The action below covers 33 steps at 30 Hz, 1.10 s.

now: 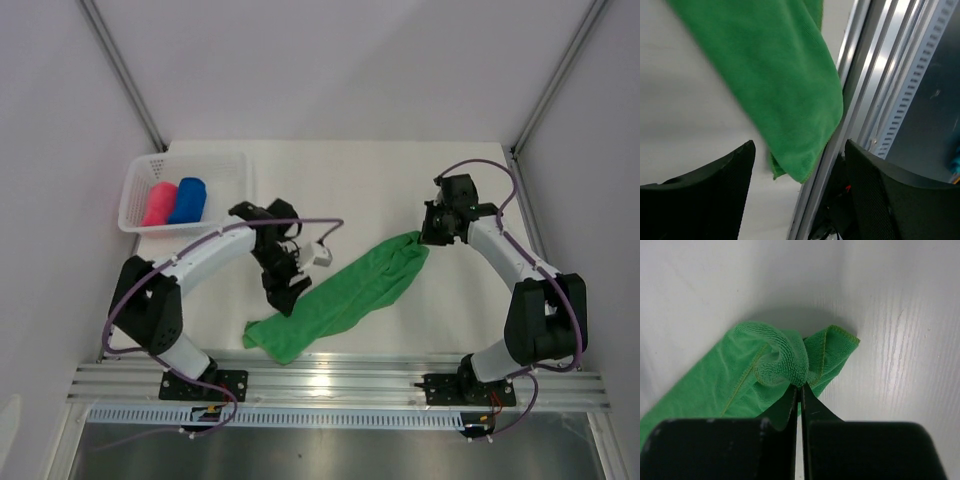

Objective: Roll the towels
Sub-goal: Move the towel to the center of the board, then flatten the towel

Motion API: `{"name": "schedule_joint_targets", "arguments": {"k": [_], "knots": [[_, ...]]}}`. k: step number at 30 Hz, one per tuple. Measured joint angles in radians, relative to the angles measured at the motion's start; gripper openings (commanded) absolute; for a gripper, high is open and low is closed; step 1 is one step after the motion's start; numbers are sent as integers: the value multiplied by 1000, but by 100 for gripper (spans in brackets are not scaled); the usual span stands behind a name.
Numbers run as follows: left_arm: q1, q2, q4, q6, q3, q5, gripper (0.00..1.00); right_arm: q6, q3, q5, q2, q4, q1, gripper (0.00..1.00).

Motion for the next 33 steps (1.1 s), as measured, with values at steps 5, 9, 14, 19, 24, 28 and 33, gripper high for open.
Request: {"name": "schedule_joint_targets", "arguments": {"k": [5, 9, 14, 19, 24, 28, 33], "knots": [[-216, 10, 126, -8, -229, -99, 80, 0, -42, -23, 2, 37, -11, 0], [-287, 22, 247, -27, -307, -219, 72, 0, -60, -53, 2, 52, -11, 0], [-285, 32, 389, -43, -362, -378, 7, -1, -84, -67, 0, 74, -12, 0], [-283, 24, 419, -54, -371, -428, 1, 0, -147, -75, -30, 84, -28, 0], [-140, 93, 430, -45, -236, -486, 45, 4, -176, -79, -45, 95, -54, 0], [-16, 142, 483, -28, -109, -549, 93, 12, -177, -83, -45, 118, -62, 0], [-10, 94, 454, 4, -91, -529, 91, 15, -177, -101, -39, 149, -63, 0]]}}
